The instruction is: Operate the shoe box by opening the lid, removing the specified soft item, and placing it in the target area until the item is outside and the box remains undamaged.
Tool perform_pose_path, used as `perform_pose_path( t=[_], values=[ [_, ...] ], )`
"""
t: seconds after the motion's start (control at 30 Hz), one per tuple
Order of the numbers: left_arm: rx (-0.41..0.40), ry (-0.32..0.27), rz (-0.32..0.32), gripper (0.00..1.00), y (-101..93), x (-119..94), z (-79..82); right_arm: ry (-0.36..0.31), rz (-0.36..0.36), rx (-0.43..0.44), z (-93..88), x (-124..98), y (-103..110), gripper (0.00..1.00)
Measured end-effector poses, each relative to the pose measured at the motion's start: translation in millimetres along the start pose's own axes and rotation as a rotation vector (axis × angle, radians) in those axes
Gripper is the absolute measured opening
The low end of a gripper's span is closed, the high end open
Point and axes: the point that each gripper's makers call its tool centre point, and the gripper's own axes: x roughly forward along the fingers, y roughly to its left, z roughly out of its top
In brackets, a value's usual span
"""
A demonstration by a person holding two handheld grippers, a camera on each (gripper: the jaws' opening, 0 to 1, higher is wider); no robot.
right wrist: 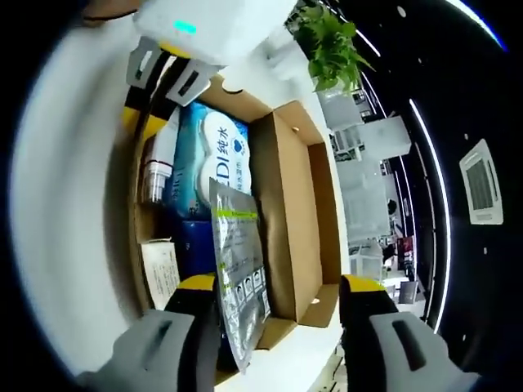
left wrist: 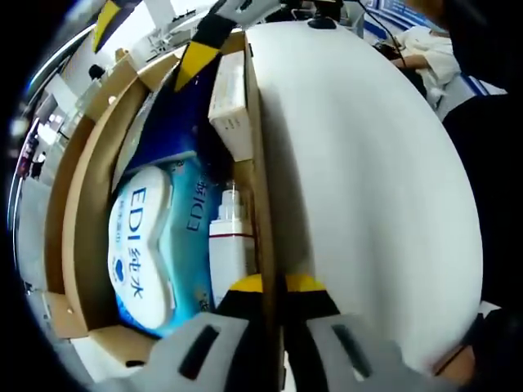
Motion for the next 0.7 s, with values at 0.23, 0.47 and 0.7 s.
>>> perform_pose_path(
  t=[0.23,0.47,0.7],
  values=[
    [-0.001,0.002,0.001,0.02,-1.7,-0.5,0.3,-0.002,-0.061,-0.060,3.1,-1.2,-5.0,0.49],
    [-0.001,0.001,0.000,0.02,-2.3,-0.9,0.4,0.015,-0.064,-0.077,2.1,3.9,0.7,0.45],
    [0.003,0.004,0.001,0.02,-1.6,-0.4,0.2,0.008,-0.084,-0.091,-2.3,11.9,-0.7,0.27]
  ],
)
